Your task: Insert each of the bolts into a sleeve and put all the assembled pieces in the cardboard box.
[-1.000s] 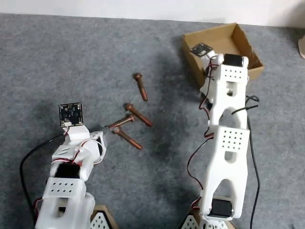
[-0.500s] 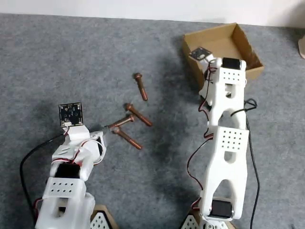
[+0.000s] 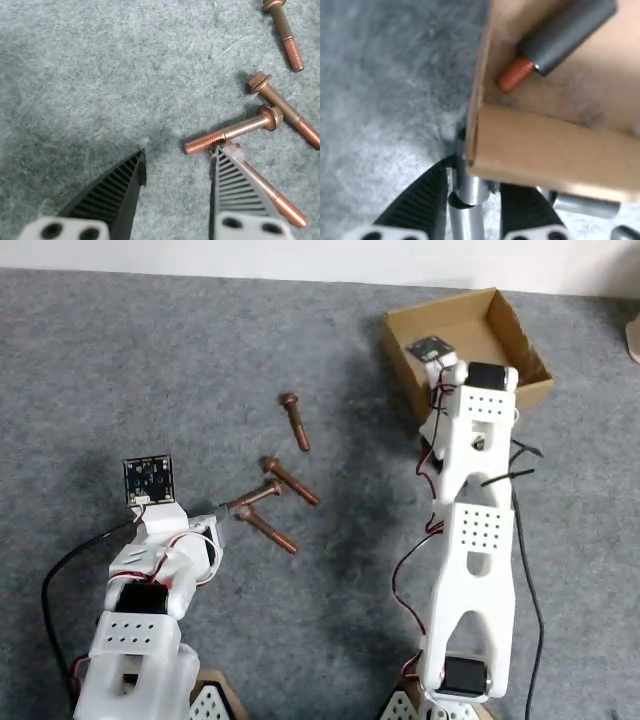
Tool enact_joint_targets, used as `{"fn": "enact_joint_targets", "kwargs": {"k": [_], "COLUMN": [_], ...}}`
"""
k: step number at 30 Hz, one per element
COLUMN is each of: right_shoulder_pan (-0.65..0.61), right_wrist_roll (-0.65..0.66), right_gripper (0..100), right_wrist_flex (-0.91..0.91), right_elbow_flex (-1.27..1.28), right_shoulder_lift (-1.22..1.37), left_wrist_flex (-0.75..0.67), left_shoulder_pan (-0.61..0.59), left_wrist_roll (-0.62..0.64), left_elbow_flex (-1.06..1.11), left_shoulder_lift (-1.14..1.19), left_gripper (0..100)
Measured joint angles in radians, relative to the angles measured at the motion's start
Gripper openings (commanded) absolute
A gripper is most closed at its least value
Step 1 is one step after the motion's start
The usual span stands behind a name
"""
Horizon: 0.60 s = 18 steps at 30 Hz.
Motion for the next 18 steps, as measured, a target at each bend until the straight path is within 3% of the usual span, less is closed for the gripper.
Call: {"fn": "enact_joint_targets", "kwargs": {"k": [7, 14, 18], "right_shoulder_pan": [0.009, 0.011, 0.011], "right_wrist_roll": [-0.075, -0.112, -0.112], "right_gripper": [0.5, 0.5, 0.5], "right_wrist_flex": [0.000, 0.000, 0.000], "right_elbow_flex": [0.110, 0.534, 0.776], "right_shoulder_lift": [-0.066, -0.416, -0.626], "left_wrist_flex": [0.000, 0.000, -0.005], "left_shoulder_pan": [0.015, 0.213, 0.221], "left_wrist_roll": [0.000, -0.074, -0.081], "left_elbow_flex": [0.014, 0.129, 0.141], "left_shoulder_lift": [0.000, -0.003, -0.044], "left_gripper": [21, 21, 21]}}
